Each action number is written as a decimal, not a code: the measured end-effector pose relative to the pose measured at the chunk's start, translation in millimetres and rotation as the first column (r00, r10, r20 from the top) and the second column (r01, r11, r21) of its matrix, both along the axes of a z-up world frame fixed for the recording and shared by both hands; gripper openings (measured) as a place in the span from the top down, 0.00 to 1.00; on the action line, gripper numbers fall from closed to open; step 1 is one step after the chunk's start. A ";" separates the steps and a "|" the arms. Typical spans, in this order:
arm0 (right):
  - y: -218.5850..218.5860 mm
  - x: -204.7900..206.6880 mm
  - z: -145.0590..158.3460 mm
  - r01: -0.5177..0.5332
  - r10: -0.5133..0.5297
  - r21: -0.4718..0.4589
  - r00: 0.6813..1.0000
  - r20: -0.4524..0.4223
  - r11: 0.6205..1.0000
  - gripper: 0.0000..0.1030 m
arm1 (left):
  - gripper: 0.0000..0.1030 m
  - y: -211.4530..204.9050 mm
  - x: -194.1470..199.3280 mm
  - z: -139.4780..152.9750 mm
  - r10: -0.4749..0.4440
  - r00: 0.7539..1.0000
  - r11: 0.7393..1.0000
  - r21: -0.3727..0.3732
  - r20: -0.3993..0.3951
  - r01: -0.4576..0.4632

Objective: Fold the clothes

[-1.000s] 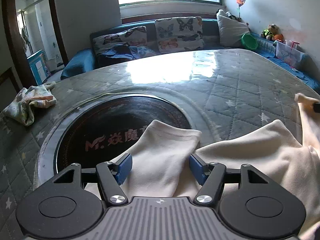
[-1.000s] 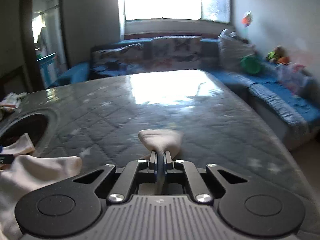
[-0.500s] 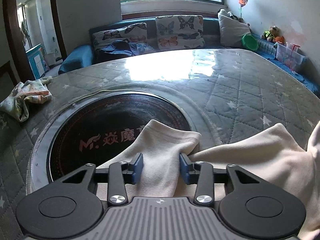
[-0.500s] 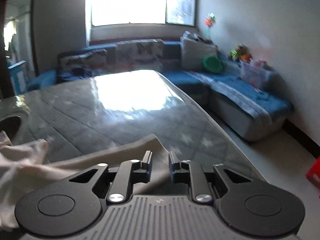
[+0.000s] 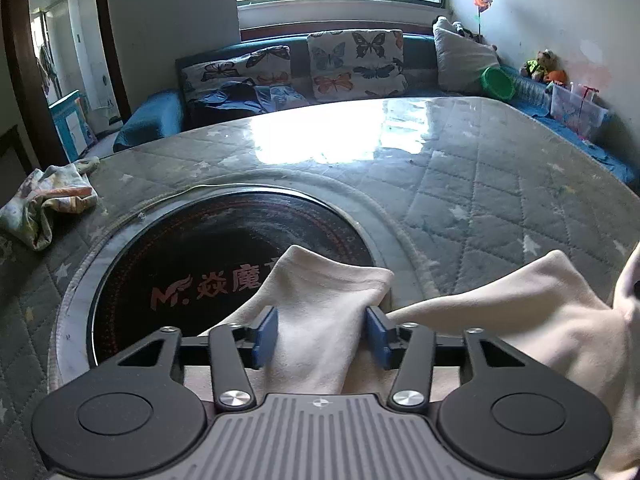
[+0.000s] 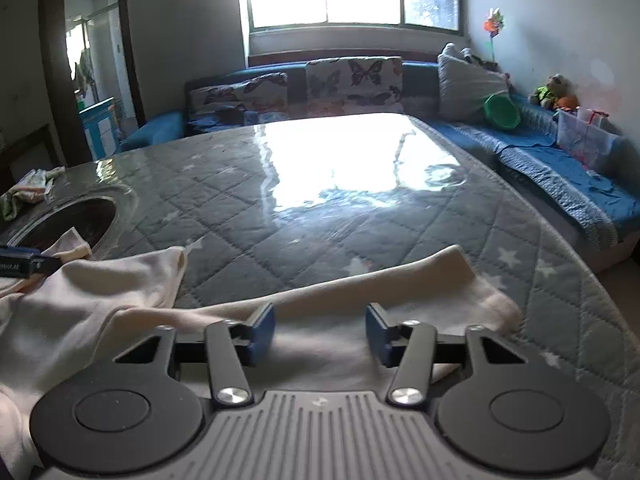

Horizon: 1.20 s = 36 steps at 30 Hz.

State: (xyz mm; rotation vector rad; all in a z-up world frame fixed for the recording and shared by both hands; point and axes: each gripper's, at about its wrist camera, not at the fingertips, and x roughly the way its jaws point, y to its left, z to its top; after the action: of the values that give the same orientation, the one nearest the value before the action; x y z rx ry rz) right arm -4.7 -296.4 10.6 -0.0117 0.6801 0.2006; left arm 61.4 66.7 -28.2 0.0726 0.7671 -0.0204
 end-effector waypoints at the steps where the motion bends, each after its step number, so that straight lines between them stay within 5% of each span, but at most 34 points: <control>1: 2.2 -0.2 -1.3 -0.005 0.005 0.000 1.000 -0.003 1.000 0.48 | 0.48 -1.6 0.3 -0.1 -0.005 1.000 1.000 0.008 0.001 0.005; 6: 4.5 -0.6 -1.8 -0.015 0.015 -0.004 1.000 -0.002 1.000 0.40 | 0.52 -9.1 5.3 -3.0 -0.027 1.000 0.999 0.042 0.008 0.026; 9: 6.0 -0.9 -2.6 -0.021 0.020 -0.002 1.000 -0.004 1.000 0.33 | 0.86 -7.9 9.7 -4.3 -0.022 1.000 0.999 0.043 -0.005 0.022; 18: 11.0 -4.4 -4.7 -0.046 0.046 -0.028 0.999 -0.006 0.999 0.19 | 0.96 59.7 -18.5 34.8 0.220 0.969 0.973 -0.094 0.113 -0.210; 21: 11.5 -3.8 -5.0 -0.045 0.045 -0.029 0.999 -0.005 0.999 0.17 | 0.96 82.3 -35.6 49.4 0.270 0.951 0.960 -0.120 0.151 -0.254; 26: 13.3 -3.5 -6.3 -0.046 0.046 -0.034 0.999 -0.003 0.998 0.14 | 0.94 73.1 -46.7 54.3 0.175 0.975 0.983 -0.086 0.139 -0.164; 36: 15.2 -3.8 -6.2 -0.046 0.046 -0.034 0.999 -0.009 0.998 0.13 | 0.56 -3.2 -36.0 14.6 -0.084 0.996 0.996 0.042 0.028 0.083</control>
State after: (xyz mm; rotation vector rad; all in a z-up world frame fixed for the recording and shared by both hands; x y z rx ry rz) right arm -8.5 -281.2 4.4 -0.0596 0.6915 0.2333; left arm 25.4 63.5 -13.6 0.1431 0.7340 -0.0834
